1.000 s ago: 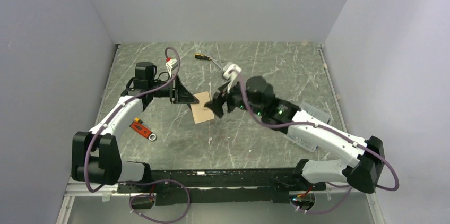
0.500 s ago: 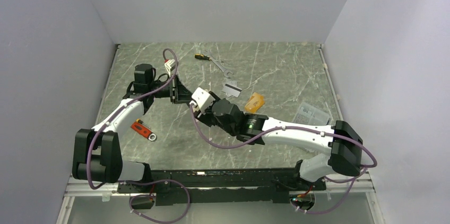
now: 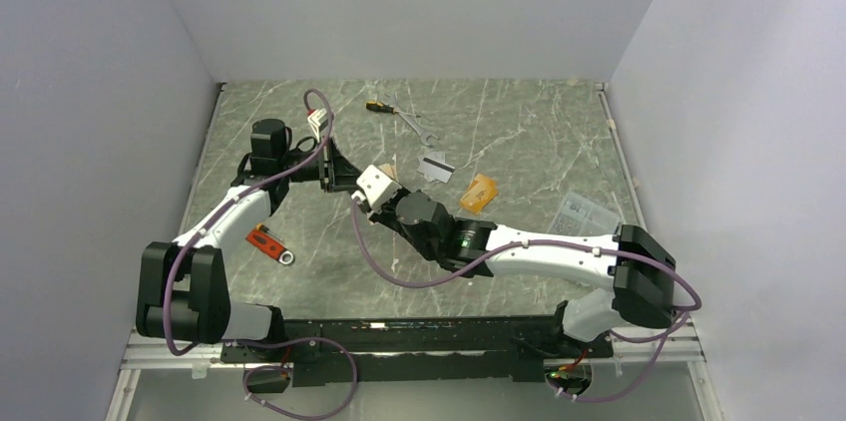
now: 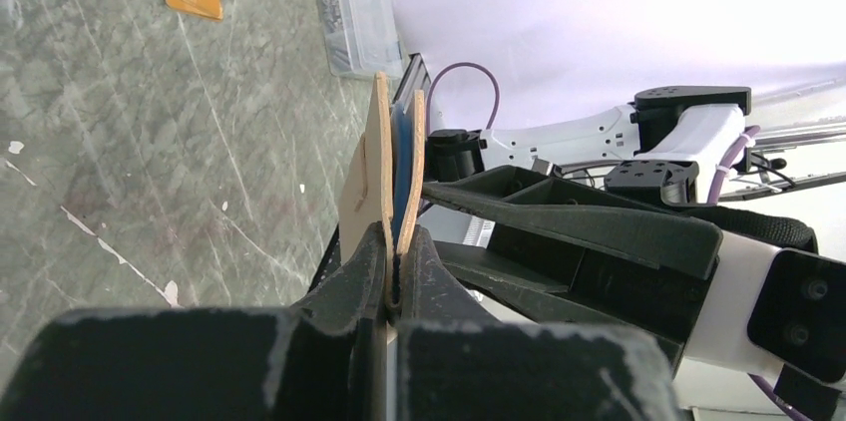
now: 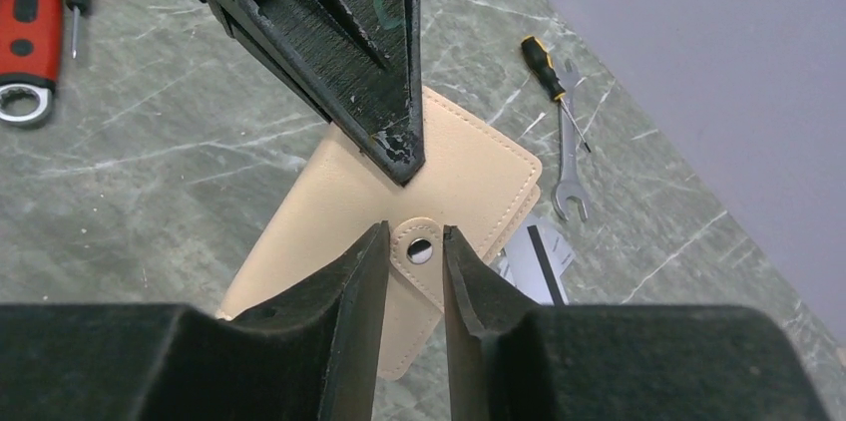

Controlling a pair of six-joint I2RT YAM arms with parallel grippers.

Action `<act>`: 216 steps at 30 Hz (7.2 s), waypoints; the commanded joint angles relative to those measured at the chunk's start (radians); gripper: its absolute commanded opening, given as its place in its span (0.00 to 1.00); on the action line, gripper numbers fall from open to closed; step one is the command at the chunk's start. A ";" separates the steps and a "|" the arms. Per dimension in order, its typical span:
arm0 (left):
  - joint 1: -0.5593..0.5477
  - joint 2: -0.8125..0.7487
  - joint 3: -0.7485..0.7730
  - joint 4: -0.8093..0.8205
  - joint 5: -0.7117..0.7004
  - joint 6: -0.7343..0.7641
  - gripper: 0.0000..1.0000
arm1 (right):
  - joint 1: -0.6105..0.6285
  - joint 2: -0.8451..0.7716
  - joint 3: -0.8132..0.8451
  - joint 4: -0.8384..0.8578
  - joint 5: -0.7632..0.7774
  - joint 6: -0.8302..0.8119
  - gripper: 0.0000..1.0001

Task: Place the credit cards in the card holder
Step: Open the card holder, then place the card holder at the center of the board, then move the card holder to the center of the board, then pick up the credit card from the center of the board.

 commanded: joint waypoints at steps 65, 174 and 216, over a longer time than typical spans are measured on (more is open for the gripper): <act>-0.206 0.474 0.199 -0.515 -0.241 0.805 0.70 | -0.459 -0.282 -0.110 -0.279 -0.241 0.613 0.61; -0.132 0.359 0.248 -0.362 -0.913 1.810 0.90 | -0.628 0.727 0.366 0.016 -1.090 0.911 0.58; -0.208 0.445 0.232 -0.340 -0.941 1.905 0.77 | -0.624 0.823 0.377 -0.011 -1.124 0.938 0.56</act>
